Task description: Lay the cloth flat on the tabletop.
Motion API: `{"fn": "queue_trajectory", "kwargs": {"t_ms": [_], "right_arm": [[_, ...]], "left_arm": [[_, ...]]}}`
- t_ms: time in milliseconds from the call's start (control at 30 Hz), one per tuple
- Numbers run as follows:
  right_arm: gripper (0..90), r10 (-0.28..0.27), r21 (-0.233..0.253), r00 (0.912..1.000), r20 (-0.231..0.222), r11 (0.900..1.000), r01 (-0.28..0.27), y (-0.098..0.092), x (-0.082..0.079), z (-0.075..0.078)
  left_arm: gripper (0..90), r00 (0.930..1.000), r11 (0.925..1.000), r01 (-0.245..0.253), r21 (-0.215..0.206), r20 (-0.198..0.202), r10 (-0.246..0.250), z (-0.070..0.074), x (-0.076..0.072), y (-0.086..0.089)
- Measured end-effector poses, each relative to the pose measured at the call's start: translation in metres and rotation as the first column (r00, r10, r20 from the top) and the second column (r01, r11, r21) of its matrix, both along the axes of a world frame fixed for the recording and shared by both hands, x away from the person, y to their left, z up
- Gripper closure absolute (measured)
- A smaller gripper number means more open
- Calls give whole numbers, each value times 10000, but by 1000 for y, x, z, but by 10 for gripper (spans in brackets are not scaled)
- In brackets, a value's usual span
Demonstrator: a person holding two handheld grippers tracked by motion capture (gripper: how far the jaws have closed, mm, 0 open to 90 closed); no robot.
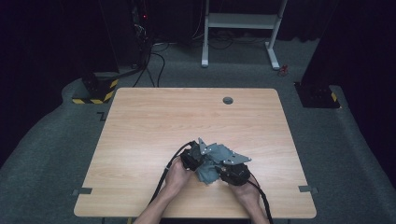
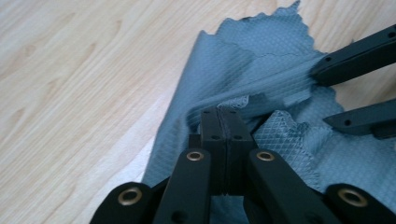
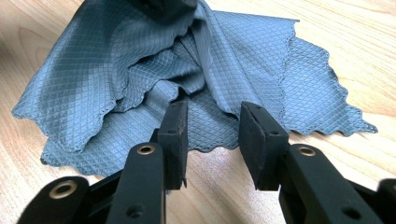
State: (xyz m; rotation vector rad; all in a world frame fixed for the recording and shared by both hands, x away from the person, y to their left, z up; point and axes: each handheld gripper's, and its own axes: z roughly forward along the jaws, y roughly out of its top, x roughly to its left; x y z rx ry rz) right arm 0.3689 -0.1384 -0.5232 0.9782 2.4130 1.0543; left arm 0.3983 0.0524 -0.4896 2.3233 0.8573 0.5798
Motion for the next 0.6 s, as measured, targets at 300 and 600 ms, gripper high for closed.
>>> {"fn": "queue_trajectory", "kwargs": {"t_ms": [300, 600], "right_arm": [[600, -74, -19, 10000, -5, 10000, 74, 0, 0, 0], [600, -93, 1, 9999, -43, 10000, 93, 0, 0, 0]], "left_arm": [[896, 9962, 9945, -874, -574, -25, 874, 9, 7, 28], [895, 9792, 9781, -2018, -515, -322, 2003, 7, 13, 64]]}}
